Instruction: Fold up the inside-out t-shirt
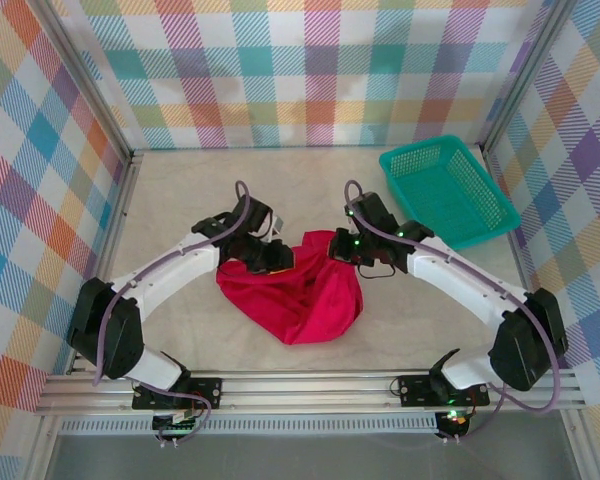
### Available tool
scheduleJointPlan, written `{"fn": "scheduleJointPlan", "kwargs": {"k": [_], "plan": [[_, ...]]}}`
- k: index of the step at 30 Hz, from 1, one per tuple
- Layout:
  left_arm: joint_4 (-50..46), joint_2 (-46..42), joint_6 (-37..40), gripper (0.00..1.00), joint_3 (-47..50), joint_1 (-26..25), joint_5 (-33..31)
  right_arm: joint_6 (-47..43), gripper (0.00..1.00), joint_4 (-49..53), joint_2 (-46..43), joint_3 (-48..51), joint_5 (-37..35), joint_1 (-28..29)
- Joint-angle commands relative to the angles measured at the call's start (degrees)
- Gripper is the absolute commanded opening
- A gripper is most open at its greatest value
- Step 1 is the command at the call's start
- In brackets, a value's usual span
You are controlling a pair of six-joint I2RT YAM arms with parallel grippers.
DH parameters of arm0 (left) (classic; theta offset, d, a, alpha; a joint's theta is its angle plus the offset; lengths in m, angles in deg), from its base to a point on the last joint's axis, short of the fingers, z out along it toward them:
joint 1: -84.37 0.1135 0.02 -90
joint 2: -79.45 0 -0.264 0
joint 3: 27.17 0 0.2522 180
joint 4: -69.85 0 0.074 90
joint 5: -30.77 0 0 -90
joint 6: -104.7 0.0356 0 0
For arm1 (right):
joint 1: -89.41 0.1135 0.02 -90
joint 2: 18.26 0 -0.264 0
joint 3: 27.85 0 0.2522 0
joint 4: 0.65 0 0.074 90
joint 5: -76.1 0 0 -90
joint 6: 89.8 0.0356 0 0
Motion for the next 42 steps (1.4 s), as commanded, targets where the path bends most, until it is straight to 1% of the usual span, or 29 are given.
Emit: {"fn": "scheduleJointPlan", "kwargs": {"k": [1, 4, 7, 11, 14, 17, 19, 21, 24, 26, 27, 29, 31, 33, 36, 37, 38, 39, 41, 42], "plan": [[0.54, -2.39, -1.23, 0.25, 0.79, -2.7, -3.77, -1.85, 0.0, -3.74, -0.3, 2.39, 2.24, -1.3], [-0.41, -4.06, -1.7, 0.26, 1.49, -6.21, -8.44, -1.61, 0.0, -4.49, -1.04, 4.67, 2.71, -2.24], [0.3, -3.23, -1.93, 0.36, 2.63, -9.07, -10.38, -1.59, 0.0, -4.5, -1.42, 5.45, 2.98, -2.86], [1.35, 2.78, -2.24, 0.44, 2.71, -9.79, -10.19, -1.58, 0.0, -4.72, -1.74, 5.47, 3.15, -3.18], [2.64, 7.06, -2.82, 0.51, 1.8, -9.9, -12.0, -1.5, 0.0, -4.61, -1.85, 5.37, 3.49, -3.19], [2.98, 11.43, -3.6, 0.5, -0.83, -9.88, -14.58, -1.26, 0.0, -4.79, -2.09, 5.67, 3.93, -3.17], [2.68, 14.0, -4.27, 0.46, -3.23, -9.81, -16.41, -1.07, 0.0, -5.05, -2.2, 5.95, 4.24, -3.17], [1.17, 16.59, -4.53, 0.39, -6.19, -9.77, -18.53, -1.0, 0.0, -4.97, -2.44, 6.37, 4.37, -3.22], [-4.2, 19.2, -4.4, 0.15, -11.07, -9.8, -22.3, -1.06, 0.0, -4.63, -3.13, 7.19, 3.89, -3.18], [-8.0, 19.19, -4.07, 0.02, -14.66, -9.81, -23.84, -1.47, 0.0, -4.22, -3.65, 7.73, 3.15, -3.26], [-10.41, 18.72, -3.59, 0.0, -17.15, -9.81, -24.72, -1.78, 0.0, -3.73, -3.77, 7.83, 2.46, -3.41], [-16.29, 17.92, -2.07, 0.0, -24.43, -9.68, -25.01, -2.28, 0.0, -2.9, -3.46, 7.61, 1.78, -4.51], [-22.59, 17.45, 0.54, 0.0, -35.17, -9.27, -21.79, -2.69, 0.0, -2.85, -2.84, 7.26, 1.34, -6.43], [-28.55, 17.4, 2.76, 0.0, -48.44, -7.9, -16.17, -3.23, 0.0, -3.29, -1.27, 6.58, 0.84, -9.29], [-35.06, 18.16, 3.31, 0.0, -67.94, -3.84, -6.77, -4.13, 0.0, -2.9, 4.16, 4.05, 0.01, -13.78], [-36.26, 18.43, 2.92, 0.0, -72.52, -2.39, -3.67, -4.35, 0.0, -2.27, 6.36, 2.84, -0.33, -14.9], [-36.7, 18.39, 2.03, 0.0, -76.08, 0.03, 0.3, -4.64, 0.0, -1.47, 9.0, 1.46, -0.67, -15.89], [-36.08, 17.84, 0.64, 0.0, -77.61, 2.6, 4.26, -4.93, 0.0, -0.75, 11.35, 0.06, -0.64, -16.64], [-33.51, 15.67, -1.45, 0.0, -75.31, 7.19, 10.08, -5.23, 0.0, 0.42, 14.59, -1.9, 0.1, -17.32], [-31.81, 14.2, -1.99, 0.0, -71.94, 9.23, 11.95, -5.29, 0.0, 0.63, 15.38, -2.47, 0.51, -17.42]]}}
